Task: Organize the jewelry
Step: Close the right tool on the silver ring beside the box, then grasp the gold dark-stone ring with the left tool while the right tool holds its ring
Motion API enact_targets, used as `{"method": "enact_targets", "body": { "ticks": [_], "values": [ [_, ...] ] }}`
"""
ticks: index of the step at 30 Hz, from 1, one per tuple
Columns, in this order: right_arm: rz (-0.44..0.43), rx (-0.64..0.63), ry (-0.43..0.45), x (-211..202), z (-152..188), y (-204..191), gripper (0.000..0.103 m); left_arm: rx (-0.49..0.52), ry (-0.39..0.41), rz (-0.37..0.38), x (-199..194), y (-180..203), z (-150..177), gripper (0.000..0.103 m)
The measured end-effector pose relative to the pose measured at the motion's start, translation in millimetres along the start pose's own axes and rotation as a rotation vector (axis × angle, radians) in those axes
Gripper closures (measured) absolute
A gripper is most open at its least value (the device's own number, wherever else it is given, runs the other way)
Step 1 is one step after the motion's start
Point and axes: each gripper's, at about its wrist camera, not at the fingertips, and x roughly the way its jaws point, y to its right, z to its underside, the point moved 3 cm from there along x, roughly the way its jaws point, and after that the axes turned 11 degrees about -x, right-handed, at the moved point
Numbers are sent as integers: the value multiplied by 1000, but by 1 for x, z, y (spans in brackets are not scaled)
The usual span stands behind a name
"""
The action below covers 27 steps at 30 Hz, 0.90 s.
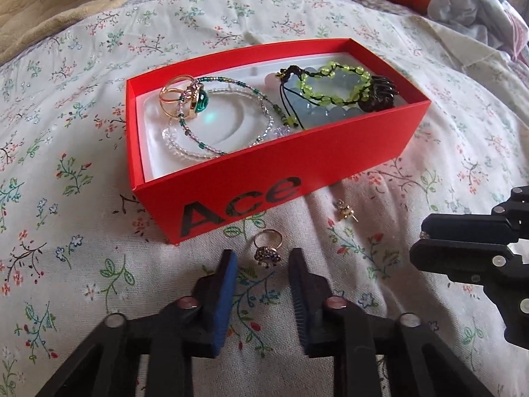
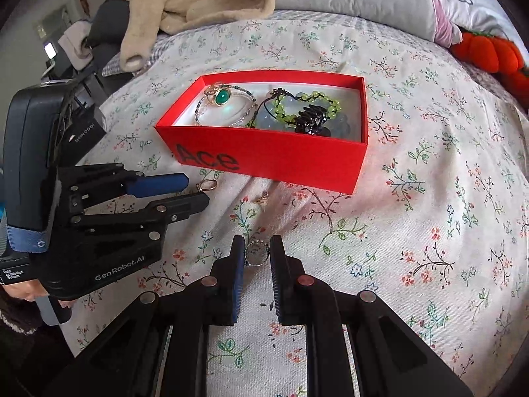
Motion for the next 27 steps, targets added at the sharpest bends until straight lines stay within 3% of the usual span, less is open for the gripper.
{"method": "enact_targets", "body": {
  "ticks": [4,20,21,24,27],
  "values": [
    [7,18,-4,-1,-2,5,87,15,-6,-11,1,3,2,98],
    [12,115,50,-25,-11,24,87,-9,9,50,-20,-1,-1,101],
    [12,122,49,-25,-11,24,87,-10,5,47,-19,-1,0,99],
    [7,130,43,-24,-11,24,87,-25,-12,41,-11,-3,1,68],
    [5,125,35,-22,-11,22,87,-46,-7,29,-3,-5,-1,67]
  ]
}}
